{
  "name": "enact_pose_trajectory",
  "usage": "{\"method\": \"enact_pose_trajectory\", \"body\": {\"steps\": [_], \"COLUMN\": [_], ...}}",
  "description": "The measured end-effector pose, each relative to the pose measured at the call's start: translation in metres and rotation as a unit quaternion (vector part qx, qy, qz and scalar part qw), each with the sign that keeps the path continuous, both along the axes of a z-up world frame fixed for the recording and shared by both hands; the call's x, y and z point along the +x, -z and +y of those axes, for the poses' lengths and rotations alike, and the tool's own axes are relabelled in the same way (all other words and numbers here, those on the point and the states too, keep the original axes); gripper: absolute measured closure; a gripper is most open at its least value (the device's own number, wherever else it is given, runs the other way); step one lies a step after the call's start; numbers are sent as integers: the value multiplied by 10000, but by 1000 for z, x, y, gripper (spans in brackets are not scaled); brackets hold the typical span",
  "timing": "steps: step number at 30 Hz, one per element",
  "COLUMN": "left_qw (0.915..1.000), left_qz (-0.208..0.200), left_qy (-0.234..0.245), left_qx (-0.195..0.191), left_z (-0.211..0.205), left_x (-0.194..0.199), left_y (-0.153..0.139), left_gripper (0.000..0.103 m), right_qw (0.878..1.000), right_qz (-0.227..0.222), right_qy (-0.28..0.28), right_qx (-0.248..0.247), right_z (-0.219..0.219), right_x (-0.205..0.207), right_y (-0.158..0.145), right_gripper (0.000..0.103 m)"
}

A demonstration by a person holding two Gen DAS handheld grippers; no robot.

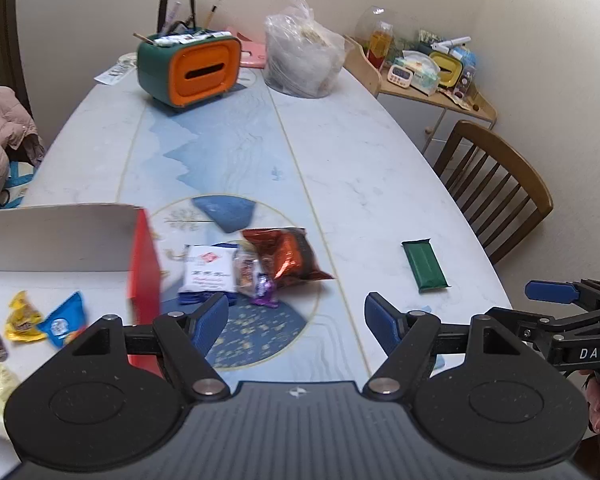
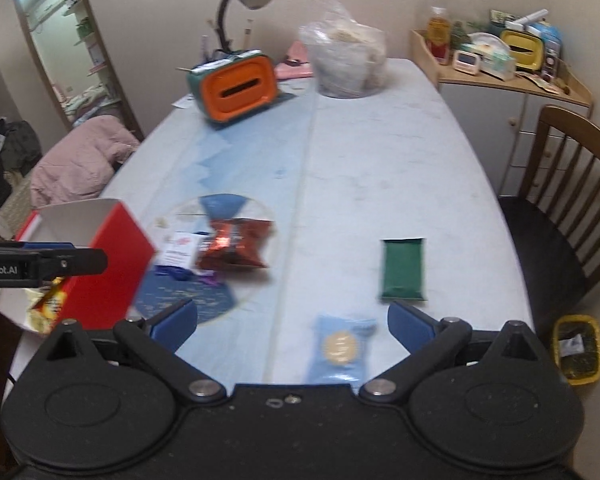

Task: Organize snacks
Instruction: 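Move both tools back from the box toward the remaining snacks, then grasp the green bar with the right gripper while the left grasps the brown-orange wrapped cake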

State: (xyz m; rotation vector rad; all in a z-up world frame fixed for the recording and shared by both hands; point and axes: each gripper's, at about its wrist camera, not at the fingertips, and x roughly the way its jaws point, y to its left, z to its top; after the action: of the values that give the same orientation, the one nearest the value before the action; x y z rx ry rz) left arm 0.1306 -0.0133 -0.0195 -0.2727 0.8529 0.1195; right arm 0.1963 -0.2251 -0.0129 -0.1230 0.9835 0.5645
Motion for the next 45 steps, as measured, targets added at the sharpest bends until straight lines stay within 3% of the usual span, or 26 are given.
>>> {"method": "enact_pose_trajectory", "body": {"steps": [12,30,45], "left_qw": [9982,9868,9802], "left_qz": [484,1250,1569], "left_qy": [-322,-878,-914], "left_qx": [115,542,794], "left_z": [-23,-22,-23], "left_x": [67,153,177], "left_y": [36,92,116], "left_gripper": [28,28,28], "right_qw": [9980,9947,9904], "right_qz": [461,572,592], "right_qy": [409,266,257], "right_qx": [-114,-813,-1226], "right_z": [-50,-19,1], "right_x": [56,118,133], "right_y": [39,106,138], "right_gripper": [3,10,32]}}
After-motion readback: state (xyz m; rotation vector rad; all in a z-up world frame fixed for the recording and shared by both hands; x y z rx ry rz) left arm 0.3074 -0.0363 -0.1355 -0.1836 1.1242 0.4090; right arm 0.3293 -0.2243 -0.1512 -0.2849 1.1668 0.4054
